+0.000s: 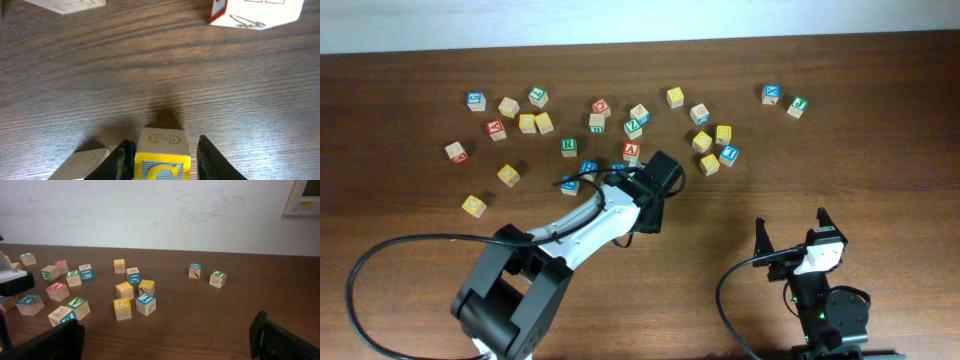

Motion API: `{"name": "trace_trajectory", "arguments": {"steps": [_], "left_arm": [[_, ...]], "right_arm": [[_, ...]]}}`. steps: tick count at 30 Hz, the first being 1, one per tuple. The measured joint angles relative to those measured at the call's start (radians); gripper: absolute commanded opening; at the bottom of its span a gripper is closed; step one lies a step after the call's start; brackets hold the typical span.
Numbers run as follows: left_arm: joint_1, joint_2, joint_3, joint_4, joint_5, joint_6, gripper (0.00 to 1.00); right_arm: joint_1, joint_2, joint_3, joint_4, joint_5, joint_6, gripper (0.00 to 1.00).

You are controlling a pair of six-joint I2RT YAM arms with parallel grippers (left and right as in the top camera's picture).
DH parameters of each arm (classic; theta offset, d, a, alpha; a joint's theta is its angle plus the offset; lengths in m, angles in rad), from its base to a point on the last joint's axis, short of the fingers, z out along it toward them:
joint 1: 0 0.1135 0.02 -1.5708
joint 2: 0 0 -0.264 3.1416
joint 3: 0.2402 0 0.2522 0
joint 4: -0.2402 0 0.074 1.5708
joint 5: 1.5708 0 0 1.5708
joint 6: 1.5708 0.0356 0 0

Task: Spell out ICRA
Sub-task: 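Place the yellow C block to the right of the red I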

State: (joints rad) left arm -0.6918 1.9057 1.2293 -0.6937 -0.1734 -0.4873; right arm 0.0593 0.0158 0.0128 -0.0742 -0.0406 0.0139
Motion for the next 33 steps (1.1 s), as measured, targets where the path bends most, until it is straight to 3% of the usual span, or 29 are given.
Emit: {"name": "trace_trajectory", "arguments": {"steps": [9, 18, 33], "left_arm": [[0.000, 0.036, -0.004, -0.003, 0.017, -0.002, 0.30], [0.025, 0.036, -0.004, -0.039, 0.029, -0.085, 0.26], [0.032, 0.035, -0.001, -0.099, 0.081, -0.206, 0.31]], "right_arm": [[0.000, 0.000, 0.000, 0.000, 0.000, 0.000, 0.98], [0.000, 0.000, 0.000, 0.000, 0.000, 0.000, 0.98], [0.000, 0.000, 0.000, 0.000, 0.000, 0.000, 0.98]]}}
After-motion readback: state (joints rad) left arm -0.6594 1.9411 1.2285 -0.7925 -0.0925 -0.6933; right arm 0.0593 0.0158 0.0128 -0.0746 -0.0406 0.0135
